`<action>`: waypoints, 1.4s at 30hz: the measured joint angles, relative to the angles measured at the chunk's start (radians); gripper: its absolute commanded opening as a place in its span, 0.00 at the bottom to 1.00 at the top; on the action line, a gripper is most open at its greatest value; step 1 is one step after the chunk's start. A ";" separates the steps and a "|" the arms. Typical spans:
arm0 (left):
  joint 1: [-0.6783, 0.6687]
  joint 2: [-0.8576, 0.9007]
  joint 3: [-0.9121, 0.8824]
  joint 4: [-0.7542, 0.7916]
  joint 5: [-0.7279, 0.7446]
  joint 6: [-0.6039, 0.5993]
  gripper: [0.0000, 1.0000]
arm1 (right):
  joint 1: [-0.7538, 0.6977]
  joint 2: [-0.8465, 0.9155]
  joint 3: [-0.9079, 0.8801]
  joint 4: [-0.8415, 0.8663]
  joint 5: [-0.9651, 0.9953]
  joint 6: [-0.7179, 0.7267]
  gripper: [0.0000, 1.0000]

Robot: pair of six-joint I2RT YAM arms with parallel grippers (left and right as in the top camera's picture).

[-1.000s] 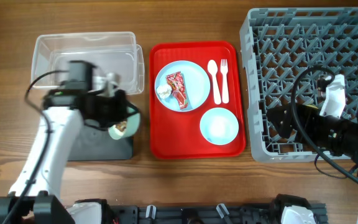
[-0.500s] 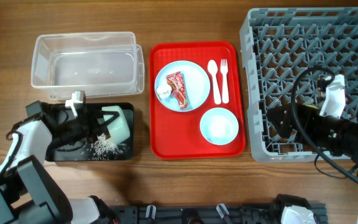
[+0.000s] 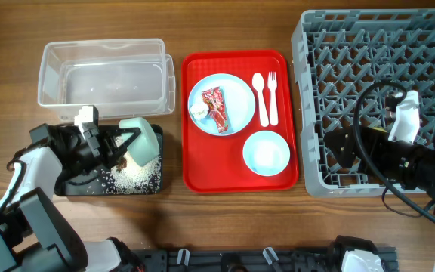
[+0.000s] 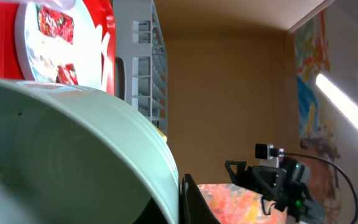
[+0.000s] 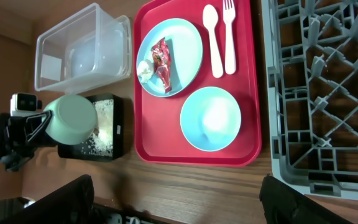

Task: Sort waste into correct bins and load items into the dishwasher rack
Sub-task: 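Tip the green bowl over the black tray to dump the rice, then set the emptied green bowl down on the red tray with the left gripper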

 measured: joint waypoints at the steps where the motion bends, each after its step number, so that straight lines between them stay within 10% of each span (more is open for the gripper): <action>1: 0.000 0.000 0.000 -0.012 0.001 0.008 0.04 | 0.000 0.000 0.000 0.000 0.000 0.000 0.88; 31: -0.027 -0.146 -0.002 0.054 -0.126 -0.052 0.04 | 0.000 0.000 0.000 0.000 0.000 0.000 0.88; 42: -0.513 -0.333 0.003 0.192 -0.624 -0.379 0.04 | 0.000 0.000 0.000 0.000 0.000 0.000 0.88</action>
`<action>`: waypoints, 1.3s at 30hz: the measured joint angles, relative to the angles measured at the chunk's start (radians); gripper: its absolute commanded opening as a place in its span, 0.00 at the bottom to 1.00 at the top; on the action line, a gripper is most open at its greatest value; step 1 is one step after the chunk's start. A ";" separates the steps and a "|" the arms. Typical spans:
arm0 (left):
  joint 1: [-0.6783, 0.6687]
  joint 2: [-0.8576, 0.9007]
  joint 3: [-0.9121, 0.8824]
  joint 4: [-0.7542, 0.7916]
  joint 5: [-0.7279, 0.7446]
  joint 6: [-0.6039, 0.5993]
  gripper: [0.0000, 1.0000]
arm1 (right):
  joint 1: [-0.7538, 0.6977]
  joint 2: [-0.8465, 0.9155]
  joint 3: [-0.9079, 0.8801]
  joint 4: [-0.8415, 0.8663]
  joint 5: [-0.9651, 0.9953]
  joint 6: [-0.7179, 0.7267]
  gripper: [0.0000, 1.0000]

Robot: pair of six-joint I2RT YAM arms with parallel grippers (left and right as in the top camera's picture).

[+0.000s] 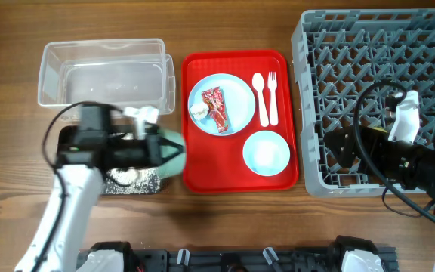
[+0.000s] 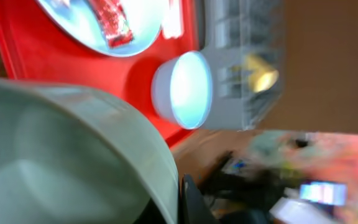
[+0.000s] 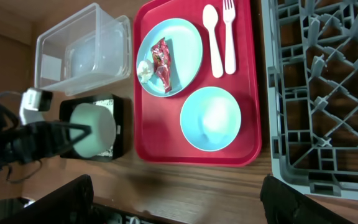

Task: Sort waste into correct bins and load items into the dishwasher rack
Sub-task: 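Set the emptied green bowl down on the red tray with the left gripper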

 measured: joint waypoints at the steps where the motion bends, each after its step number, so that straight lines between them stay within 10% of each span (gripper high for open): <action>1: -0.055 -0.010 0.002 0.021 -0.053 -0.035 0.04 | 0.000 0.000 0.000 0.000 0.000 0.000 0.88; 13: -0.683 0.159 0.005 0.297 -0.721 -0.291 0.06 | 0.000 0.000 0.000 -0.002 0.000 0.000 0.88; 17: -0.709 0.233 0.006 0.348 -0.779 -0.302 0.15 | 0.000 0.000 0.000 -0.004 0.000 0.000 0.88; 21: -0.709 0.256 0.007 0.338 -0.818 -0.305 0.59 | 0.000 0.000 0.000 -0.004 0.000 0.000 0.88; 39: -0.709 0.266 0.453 0.009 -0.910 -0.262 0.68 | 0.000 0.000 0.000 -0.005 0.000 0.000 0.88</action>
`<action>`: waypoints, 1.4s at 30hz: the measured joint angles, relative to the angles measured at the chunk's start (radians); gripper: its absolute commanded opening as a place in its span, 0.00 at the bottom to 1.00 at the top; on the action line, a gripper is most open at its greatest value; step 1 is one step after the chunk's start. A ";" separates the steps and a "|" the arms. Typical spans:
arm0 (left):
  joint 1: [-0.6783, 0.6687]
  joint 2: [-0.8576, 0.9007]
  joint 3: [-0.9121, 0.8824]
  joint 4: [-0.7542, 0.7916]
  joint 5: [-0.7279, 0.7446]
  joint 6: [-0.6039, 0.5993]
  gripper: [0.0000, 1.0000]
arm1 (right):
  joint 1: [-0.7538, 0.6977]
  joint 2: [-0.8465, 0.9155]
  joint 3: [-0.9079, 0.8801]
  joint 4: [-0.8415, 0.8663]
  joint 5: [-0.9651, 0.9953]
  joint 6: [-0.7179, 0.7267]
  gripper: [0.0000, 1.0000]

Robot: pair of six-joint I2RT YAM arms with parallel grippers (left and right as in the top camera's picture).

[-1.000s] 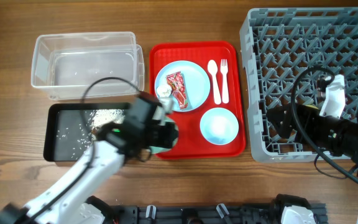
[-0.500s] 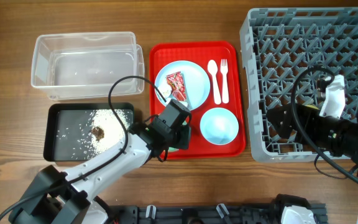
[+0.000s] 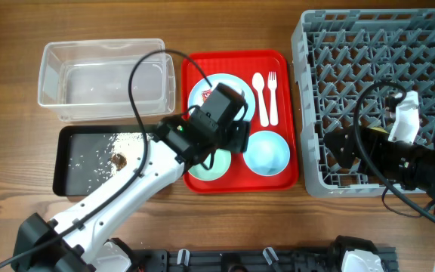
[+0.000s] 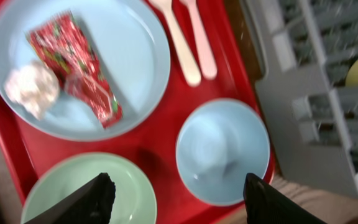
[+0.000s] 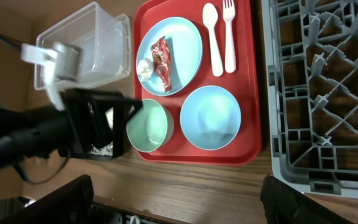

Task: Sort waste into correct bins and load items into the dishwasher rack

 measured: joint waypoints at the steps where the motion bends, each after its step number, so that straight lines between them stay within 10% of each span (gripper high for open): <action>1: 0.002 0.000 0.008 0.022 -0.026 0.000 0.68 | 0.000 0.000 0.000 0.000 0.000 0.000 0.88; 30: 0.238 0.372 0.016 0.145 -0.121 0.064 0.51 | 0.000 0.000 0.000 0.000 0.000 0.000 0.89; 36: 0.238 0.407 0.016 0.176 -0.121 0.064 0.05 | 0.000 0.000 0.000 -0.011 0.000 0.000 0.89; 42: 0.238 0.408 0.059 0.088 -0.121 0.071 0.04 | 0.000 0.000 0.000 -0.011 0.000 0.000 0.89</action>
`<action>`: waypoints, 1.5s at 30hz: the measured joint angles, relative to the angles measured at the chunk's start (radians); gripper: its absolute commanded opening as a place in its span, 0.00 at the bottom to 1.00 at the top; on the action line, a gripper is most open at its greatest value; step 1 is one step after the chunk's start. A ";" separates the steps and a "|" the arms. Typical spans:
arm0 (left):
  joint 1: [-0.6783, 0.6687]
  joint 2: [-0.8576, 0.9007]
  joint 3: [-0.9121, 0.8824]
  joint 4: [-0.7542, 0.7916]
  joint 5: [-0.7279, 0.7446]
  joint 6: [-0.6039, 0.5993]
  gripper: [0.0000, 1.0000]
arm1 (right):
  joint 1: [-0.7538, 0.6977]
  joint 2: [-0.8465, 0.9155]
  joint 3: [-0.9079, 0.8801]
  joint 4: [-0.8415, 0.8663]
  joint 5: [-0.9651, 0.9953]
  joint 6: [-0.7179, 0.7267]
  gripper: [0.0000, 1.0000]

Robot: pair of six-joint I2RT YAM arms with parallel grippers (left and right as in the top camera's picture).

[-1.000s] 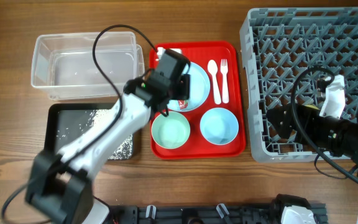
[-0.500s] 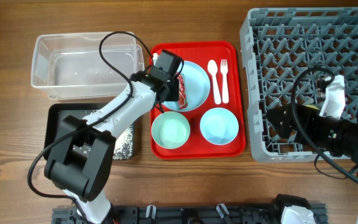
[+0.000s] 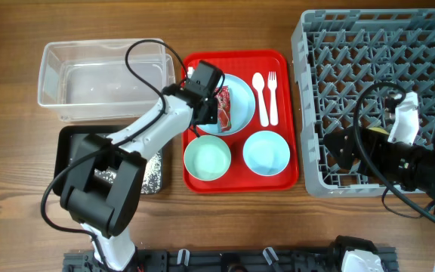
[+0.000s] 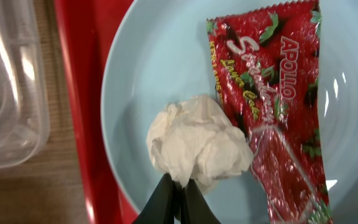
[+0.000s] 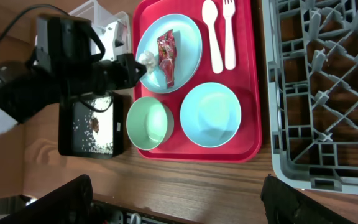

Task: Sort waste into correct bins and load items into the dishwasher rack

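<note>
A crumpled white napkin (image 4: 197, 146) lies on the blue plate (image 4: 148, 81) beside a red strawberry wrapper (image 4: 272, 106). My left gripper (image 4: 179, 196) is shut on the napkin's near edge. In the overhead view it (image 3: 201, 83) is at the plate's left side on the red tray (image 3: 198, 66). A green bowl (image 3: 207, 160) and a blue bowl (image 3: 266, 153) sit upright at the tray's front, with a white spoon (image 3: 259, 98) and fork (image 3: 272, 97) to the plate's right. My right gripper (image 5: 174, 186) hangs open and empty, high over the table's front edge.
A clear plastic bin (image 3: 104, 79) stands left of the tray. In front of it is a black tray (image 3: 70, 147) with scattered rice. The grey dishwasher rack (image 3: 380, 68) fills the right side, and my right arm lies over its front part.
My left gripper was open above the tray's front bowls. It is now at the plate's left side, shut on the crumpled napkin. The right arm has not moved.
My left gripper held the green bowl tipped over the black tray with rice in it. Then it held the bowl between that tray and the red one. Then the bowl stood on the red tray and the gripper was open. Now it grips the napkin.
</note>
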 measured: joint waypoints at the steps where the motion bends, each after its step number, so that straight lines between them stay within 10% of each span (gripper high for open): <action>1: 0.000 -0.002 0.026 -0.038 0.000 0.000 0.04 | 0.000 0.000 0.000 0.000 0.000 0.000 0.89; 16: 0.195 -0.204 0.321 -0.305 -0.102 0.000 0.06 | 0.000 0.000 0.000 0.001 0.000 0.000 0.90; 18: 0.232 -0.188 0.321 -0.309 -0.108 0.000 0.47 | 0.000 0.000 0.000 0.001 0.000 0.000 0.90; 21: 0.338 -0.122 0.319 -0.281 -0.084 0.003 0.72 | 0.000 0.000 0.000 0.002 0.000 0.000 0.90; 29: 0.348 -0.098 0.316 -0.263 0.101 0.001 0.69 | 0.000 0.000 0.000 0.002 0.000 0.000 0.91; 45: -0.079 0.140 0.317 -0.113 0.033 -0.014 0.66 | 0.000 0.000 0.000 0.000 0.000 0.000 0.91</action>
